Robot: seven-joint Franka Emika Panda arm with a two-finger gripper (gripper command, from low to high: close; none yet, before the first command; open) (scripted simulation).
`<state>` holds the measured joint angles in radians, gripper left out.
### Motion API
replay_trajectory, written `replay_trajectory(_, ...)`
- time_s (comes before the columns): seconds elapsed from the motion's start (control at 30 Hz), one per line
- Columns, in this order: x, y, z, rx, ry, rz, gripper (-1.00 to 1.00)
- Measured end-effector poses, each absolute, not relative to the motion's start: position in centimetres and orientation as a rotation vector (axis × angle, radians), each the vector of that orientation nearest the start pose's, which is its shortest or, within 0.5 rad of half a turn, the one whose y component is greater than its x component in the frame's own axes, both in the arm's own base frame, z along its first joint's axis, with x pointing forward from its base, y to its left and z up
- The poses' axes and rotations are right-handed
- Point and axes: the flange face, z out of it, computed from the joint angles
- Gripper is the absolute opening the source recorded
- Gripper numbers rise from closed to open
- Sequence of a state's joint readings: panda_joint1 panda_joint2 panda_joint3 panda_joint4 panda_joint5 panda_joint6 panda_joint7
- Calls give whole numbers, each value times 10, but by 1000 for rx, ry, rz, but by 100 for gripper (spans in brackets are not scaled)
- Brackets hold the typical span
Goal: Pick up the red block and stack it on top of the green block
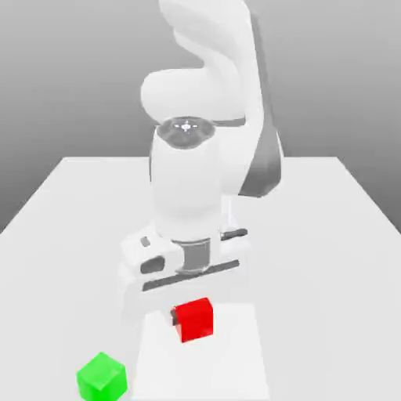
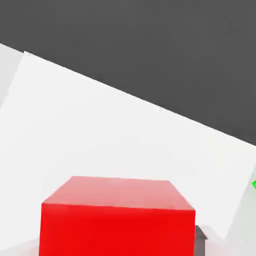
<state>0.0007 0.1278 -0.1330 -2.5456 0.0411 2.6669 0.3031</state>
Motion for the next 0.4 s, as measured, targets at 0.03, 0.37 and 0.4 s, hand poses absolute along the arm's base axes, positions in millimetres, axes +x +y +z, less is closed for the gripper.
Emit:
replay_trajectory(0.03, 459, -80, 228, -3044, 772, 8, -100)
replay_trajectory(0.37, 479, -145, 188, -3007, 907, 1, 100)
replay_trajectory(0.4, 479, -145, 188, -3007, 907, 1, 100)
